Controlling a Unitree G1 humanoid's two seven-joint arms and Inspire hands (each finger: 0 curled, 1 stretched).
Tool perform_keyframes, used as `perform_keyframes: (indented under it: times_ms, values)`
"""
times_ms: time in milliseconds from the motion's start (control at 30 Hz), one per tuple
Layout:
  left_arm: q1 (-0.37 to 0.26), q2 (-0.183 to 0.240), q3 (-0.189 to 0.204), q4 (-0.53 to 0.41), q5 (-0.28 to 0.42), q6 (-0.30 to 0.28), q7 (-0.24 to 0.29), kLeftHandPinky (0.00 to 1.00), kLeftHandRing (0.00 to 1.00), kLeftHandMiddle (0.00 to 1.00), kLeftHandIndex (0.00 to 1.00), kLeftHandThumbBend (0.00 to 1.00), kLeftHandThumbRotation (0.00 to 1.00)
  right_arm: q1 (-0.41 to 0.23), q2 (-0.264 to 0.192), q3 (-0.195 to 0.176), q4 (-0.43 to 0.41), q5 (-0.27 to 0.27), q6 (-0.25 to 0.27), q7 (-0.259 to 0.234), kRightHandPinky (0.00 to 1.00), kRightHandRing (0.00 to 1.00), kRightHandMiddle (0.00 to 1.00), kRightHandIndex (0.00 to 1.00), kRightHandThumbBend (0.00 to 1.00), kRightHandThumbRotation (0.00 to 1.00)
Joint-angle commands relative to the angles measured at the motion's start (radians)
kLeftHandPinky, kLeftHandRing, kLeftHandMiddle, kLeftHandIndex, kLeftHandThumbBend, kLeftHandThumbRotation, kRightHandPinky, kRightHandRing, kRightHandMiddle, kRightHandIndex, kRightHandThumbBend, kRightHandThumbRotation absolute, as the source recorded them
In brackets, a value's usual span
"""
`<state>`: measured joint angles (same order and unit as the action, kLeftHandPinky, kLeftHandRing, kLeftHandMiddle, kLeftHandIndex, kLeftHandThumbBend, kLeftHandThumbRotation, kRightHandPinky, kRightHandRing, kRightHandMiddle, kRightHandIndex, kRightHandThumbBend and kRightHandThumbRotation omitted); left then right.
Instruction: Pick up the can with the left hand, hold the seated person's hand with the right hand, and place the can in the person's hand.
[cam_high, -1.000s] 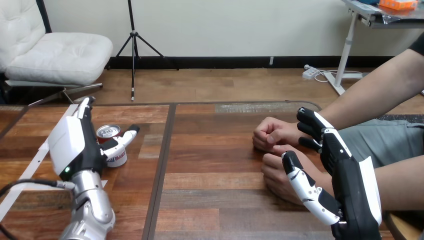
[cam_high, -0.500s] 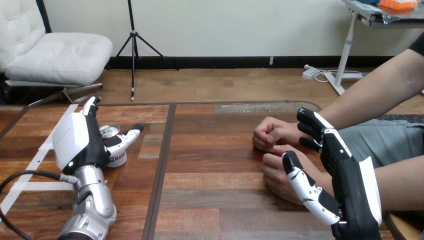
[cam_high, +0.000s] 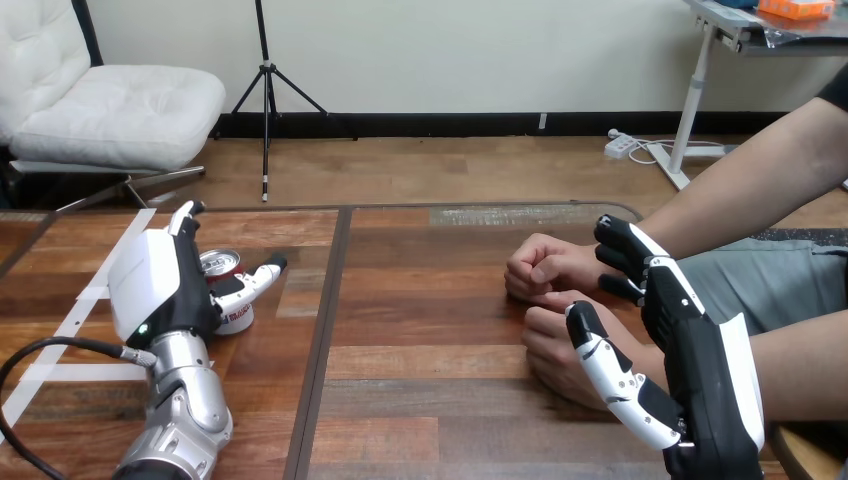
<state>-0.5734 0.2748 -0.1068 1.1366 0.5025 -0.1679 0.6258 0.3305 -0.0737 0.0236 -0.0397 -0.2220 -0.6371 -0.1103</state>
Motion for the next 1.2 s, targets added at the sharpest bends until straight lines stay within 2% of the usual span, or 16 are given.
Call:
perform_keyframes:
  times_ms: [0,367,1167]
  values:
    - [-0.090,0.032,-0.020,0.016,0.002,0.013,-0.008,0.69,0.78,0.83,0.86,0.84,0.40,-0.055,0.000,-0.005,-0.046,0.005,-0.009,0.001,0.78,0.85,0.87,0.85,0.48,0.46]
    - [-0.101,0.036,-0.046,0.031,0.016,0.045,-0.008,0.69,0.77,0.83,0.86,0.83,0.39,-0.053,-0.002,-0.004,-0.050,0.018,-0.007,0.007,0.79,0.85,0.86,0.85,0.48,0.45]
    - [-0.110,0.047,-0.099,0.044,0.038,0.107,0.021,0.71,0.78,0.83,0.85,0.82,0.34,-0.054,-0.007,-0.006,-0.047,0.007,-0.013,0.009,0.79,0.85,0.86,0.85,0.48,0.45]
